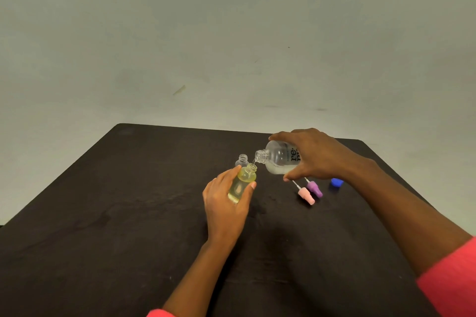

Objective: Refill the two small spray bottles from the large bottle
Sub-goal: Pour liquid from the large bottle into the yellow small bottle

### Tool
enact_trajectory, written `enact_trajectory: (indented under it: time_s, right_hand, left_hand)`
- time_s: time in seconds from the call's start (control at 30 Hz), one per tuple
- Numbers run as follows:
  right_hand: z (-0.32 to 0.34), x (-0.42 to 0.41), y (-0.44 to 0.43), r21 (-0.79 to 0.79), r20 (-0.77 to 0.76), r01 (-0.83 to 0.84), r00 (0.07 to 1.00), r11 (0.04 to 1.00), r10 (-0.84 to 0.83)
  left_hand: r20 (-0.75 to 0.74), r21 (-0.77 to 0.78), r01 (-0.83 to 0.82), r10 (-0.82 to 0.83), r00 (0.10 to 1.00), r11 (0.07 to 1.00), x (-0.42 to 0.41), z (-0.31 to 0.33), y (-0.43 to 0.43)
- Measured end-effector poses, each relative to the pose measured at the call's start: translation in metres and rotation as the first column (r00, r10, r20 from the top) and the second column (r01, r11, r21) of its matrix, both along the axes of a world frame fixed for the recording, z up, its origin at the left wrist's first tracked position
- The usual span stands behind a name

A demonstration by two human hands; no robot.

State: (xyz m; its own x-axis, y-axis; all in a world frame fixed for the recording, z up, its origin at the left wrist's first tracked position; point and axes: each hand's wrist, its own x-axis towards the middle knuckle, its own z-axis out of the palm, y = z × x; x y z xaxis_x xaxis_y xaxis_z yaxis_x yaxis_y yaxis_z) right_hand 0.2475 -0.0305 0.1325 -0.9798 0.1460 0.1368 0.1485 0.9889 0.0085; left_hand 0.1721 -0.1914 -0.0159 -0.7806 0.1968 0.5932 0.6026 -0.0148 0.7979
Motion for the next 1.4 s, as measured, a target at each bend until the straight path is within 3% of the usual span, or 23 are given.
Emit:
enact_trajectory:
  time_s: [1.4]
  right_hand:
    - [0.0048,0.0005,-0.0010,-0.002,0.002,0.018,1.000,1.000,-0.018]
  left_hand:
    - [0.016,-0.007,0.001,-0.001,1.000,1.000,0.0005,0.0003,-0.0002]
